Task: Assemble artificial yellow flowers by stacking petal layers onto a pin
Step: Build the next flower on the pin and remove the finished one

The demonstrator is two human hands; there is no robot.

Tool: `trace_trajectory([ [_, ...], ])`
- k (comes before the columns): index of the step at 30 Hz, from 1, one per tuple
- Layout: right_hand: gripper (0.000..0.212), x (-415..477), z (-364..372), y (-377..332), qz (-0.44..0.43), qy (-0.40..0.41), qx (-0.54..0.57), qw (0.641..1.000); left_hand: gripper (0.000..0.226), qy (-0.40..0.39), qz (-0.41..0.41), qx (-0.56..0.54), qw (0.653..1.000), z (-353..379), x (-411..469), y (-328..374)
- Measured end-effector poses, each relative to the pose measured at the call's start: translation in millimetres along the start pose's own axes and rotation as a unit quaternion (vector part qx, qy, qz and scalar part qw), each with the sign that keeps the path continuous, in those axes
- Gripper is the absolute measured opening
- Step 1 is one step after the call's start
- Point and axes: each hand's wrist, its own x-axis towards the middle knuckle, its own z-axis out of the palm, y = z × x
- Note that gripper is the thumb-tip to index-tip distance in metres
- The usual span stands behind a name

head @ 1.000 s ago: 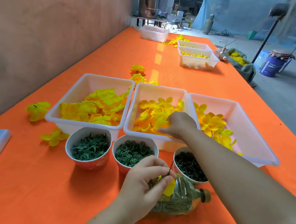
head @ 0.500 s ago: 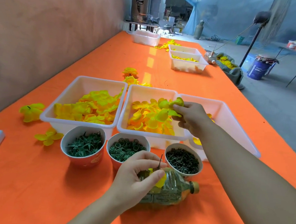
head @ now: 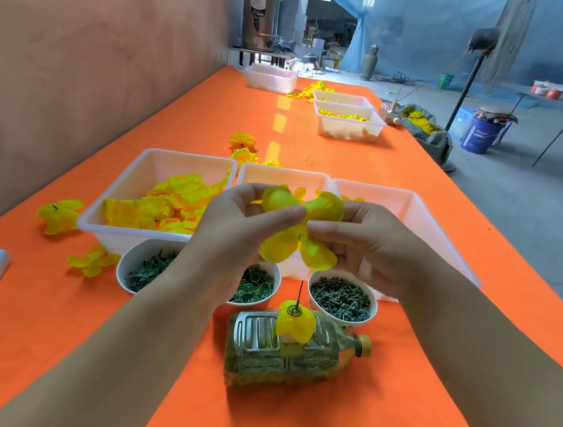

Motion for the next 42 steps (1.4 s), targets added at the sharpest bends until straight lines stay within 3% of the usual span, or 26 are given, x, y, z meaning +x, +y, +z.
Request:
trace_trajectory([
  [3, 0.031, -12, 6, 5, 0.028, 0.010, -0.028, 0.999, 0.041, -0.018, -0.021, -0.016, 0.999, 0, -9, -3],
  [6, 0.022, -17, 8, 18, 0.069, 0.039, -0.058, 0.995, 0.035, -0.004, -0.067, 0.017, 0.998, 0, -15, -16],
  [10, 0.027, -20, 12, 29, 0.110, 0.048, -0.062, 0.991, 0.053, -0.006, -0.115, 0.028, 0.993, 4, -25, -28],
  [13, 0.007, -20, 15, 34, 0.118, 0.043, -0.044, 0.991, 0.061, -0.012, -0.151, -0.004, 0.989, 5, -26, -32],
  [15, 0.021, -21, 13, 38, 0.123, 0.041, -0.031, 0.991, 0.066, -0.026, -0.170, -0.019, 0.985, 4, -26, -33],
  [22, 0.007, -24, 8, 48, 0.095, 0.035, 0.002, 0.995, 0.060, -0.032, -0.170, -0.026, 0.985, 1, -28, -40],
  [31, 0.022, -21, 11, 50, 0.100, 0.088, 0.006, 0.991, 0.051, -0.010, -0.172, -0.077, 0.982, 6, -21, -44],
  [37, 0.013, -21, 13, 52, 0.113, 0.089, 0.001, 0.990, 0.062, -0.019, -0.207, -0.108, 0.972, 5, -23, -43],
  [40, 0.011, -22, 14, 58, 0.127, 0.090, -0.001, 0.988, 0.071, 0.022, -0.158, -0.016, 0.987, 4, -27, -50],
  [42, 0.009, -23, 12, 64, 0.134, 0.102, -0.030, 0.985, 0.051, 0.054, -0.057, 0.091, 0.993, 5, -30, -53],
])
